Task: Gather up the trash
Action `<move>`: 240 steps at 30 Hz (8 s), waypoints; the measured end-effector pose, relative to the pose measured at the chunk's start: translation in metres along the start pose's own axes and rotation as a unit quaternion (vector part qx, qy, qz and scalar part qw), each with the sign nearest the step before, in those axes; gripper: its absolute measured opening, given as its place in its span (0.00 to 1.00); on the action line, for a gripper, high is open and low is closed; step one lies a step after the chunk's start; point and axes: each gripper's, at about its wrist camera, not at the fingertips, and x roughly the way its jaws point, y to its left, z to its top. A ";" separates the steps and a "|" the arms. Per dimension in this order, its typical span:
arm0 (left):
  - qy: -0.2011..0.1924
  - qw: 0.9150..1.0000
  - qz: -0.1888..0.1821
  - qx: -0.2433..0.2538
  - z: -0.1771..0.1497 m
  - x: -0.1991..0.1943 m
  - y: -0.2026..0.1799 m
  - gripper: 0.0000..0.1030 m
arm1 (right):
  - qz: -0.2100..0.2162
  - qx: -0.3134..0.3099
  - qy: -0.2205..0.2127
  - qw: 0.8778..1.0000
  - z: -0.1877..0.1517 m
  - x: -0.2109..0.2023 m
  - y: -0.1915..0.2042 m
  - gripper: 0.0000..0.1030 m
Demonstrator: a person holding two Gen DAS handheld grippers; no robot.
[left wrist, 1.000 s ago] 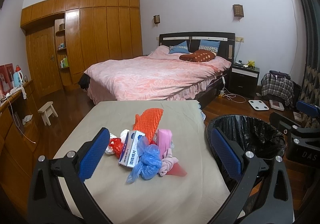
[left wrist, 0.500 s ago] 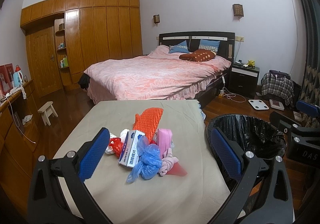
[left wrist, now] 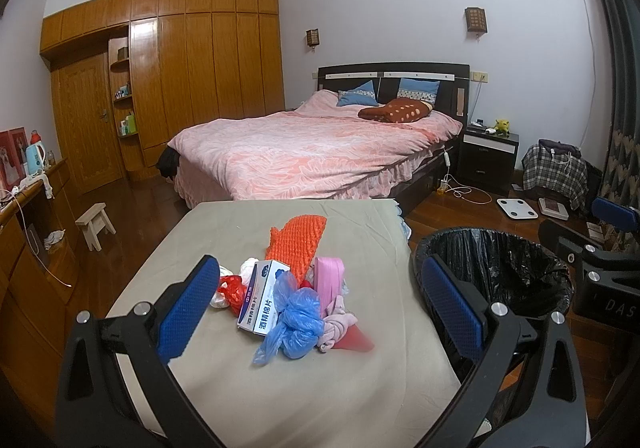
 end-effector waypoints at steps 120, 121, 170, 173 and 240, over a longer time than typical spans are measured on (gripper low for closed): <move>0.072 0.997 -0.001 -0.010 -0.093 0.128 0.060 0.77 | 0.164 -0.009 0.137 0.977 -0.066 0.160 0.073 0.39; 0.073 0.997 -0.002 -0.007 -0.095 0.131 0.056 0.76 | 0.160 -0.009 0.136 0.978 -0.065 0.159 0.069 0.39; 0.023 0.983 -0.181 0.031 -0.003 0.111 -0.103 0.25 | 0.016 0.065 0.058 0.996 -0.038 0.100 -0.094 0.40; 0.019 0.979 -0.197 0.041 0.000 0.115 -0.122 0.25 | -0.004 0.074 0.058 0.996 -0.040 0.099 -0.116 0.40; 0.144 0.988 -0.048 -0.025 -0.088 0.202 0.093 0.69 | 0.110 -0.001 0.082 0.990 -0.051 0.174 0.077 0.94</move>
